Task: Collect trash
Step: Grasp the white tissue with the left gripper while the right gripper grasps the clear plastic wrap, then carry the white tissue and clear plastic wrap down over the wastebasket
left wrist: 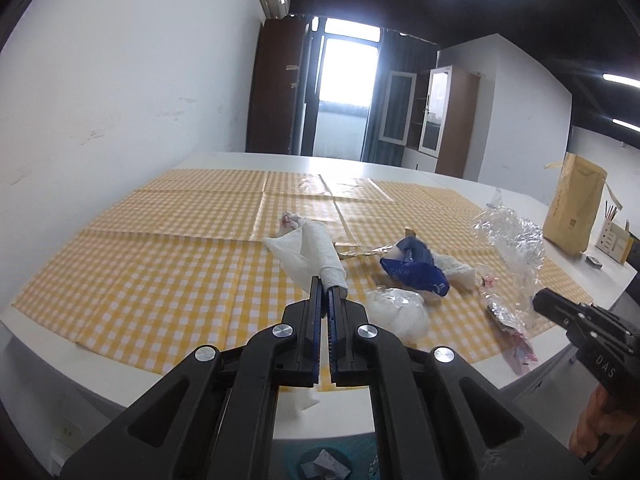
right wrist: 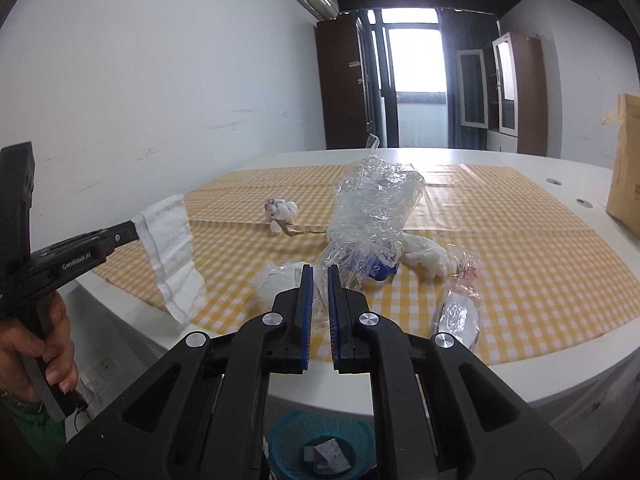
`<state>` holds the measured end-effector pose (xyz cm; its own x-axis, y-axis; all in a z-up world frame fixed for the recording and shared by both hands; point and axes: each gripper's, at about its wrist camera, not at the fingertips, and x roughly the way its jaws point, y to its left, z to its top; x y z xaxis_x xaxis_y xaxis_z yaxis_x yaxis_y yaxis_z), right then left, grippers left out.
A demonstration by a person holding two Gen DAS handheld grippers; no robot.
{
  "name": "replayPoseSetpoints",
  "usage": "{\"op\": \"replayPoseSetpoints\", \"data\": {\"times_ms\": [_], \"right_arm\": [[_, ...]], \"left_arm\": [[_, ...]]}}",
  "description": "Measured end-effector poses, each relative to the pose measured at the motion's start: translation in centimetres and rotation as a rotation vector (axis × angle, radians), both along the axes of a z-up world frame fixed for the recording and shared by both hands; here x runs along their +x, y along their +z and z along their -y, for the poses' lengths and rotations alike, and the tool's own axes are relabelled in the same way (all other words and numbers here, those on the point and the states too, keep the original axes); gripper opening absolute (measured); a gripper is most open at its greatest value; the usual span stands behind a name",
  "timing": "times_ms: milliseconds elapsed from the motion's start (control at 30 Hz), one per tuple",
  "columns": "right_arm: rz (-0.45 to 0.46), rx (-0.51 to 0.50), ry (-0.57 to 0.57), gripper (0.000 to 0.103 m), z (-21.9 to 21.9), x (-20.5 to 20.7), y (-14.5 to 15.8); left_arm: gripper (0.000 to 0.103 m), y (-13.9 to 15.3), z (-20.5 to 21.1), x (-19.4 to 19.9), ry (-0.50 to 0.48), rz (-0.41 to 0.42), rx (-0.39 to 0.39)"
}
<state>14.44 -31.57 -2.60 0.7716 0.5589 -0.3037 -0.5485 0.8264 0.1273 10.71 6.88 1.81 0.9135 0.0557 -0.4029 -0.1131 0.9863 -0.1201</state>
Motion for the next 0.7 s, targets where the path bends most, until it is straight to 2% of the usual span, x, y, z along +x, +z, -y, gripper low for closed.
{"op": "replayPoseSetpoints", "data": {"times_ms": [367,533,700], "right_arm": [[0.081,0.011,0.05,0.006,1.3,-5.6,1.4],[0.094,0.012,0.09,0.006,1.9,-8.3,1.3],[0.097,0.002,0.109,0.006,2.4,-10.1,0.6]], "left_arm": [[0.002,2.0,1.5,-6.2,-0.08,0.041,-0.024],[0.002,2.4,1.9,-9.2,-0.143,0.043,-0.052],[0.002,2.1,2.7,-11.1,-0.174,0.032,-0.04]]}}
